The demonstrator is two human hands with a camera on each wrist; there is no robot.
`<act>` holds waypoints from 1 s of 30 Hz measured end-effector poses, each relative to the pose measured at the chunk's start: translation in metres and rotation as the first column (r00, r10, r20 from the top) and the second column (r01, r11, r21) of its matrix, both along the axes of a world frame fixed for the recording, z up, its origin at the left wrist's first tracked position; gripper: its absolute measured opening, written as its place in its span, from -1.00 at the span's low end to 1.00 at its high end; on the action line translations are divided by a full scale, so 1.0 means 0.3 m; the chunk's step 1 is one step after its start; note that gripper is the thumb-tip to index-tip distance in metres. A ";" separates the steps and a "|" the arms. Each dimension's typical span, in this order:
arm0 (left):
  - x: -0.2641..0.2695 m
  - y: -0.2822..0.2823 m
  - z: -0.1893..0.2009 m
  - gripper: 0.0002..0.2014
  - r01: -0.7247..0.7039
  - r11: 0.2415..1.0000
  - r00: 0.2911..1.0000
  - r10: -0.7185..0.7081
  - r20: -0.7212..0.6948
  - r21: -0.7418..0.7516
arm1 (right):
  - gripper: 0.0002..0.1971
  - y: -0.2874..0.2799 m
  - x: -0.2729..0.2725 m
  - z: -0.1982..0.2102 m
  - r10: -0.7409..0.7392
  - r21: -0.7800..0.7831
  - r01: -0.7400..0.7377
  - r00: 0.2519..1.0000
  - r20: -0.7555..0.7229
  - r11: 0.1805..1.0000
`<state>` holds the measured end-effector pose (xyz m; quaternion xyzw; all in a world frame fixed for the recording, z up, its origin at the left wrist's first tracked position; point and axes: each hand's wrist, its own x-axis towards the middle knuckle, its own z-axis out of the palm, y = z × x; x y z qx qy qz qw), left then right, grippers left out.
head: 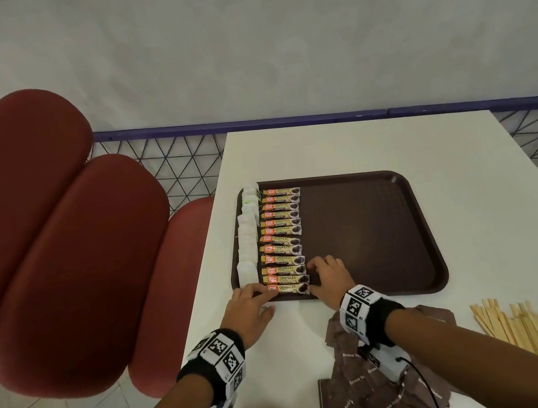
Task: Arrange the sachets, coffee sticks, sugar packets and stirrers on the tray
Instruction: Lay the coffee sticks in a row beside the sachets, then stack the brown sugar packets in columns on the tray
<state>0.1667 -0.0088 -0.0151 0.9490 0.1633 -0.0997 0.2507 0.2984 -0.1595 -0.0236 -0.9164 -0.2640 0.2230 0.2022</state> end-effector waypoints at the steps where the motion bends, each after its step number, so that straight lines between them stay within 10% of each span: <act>1: 0.002 0.000 -0.001 -0.59 0.020 0.999 0.999 -0.019 -0.033 0.032 | -0.57 0.003 -0.001 -0.002 0.008 -0.009 -0.008 1.000 -0.004 1.000; 12: 0.011 0.001 0.007 -0.57 0.021 0.995 0.997 -0.014 -0.072 0.093 | -0.59 0.010 -0.011 0.006 0.051 -0.019 -0.051 0.999 0.005 0.998; 30: 0.009 -0.183 0.016 -0.67 0.162 0.942 0.981 -0.185 -0.054 -0.294 | -0.75 -0.470 0.006 0.067 -0.082 0.139 0.090 0.995 -0.062 0.986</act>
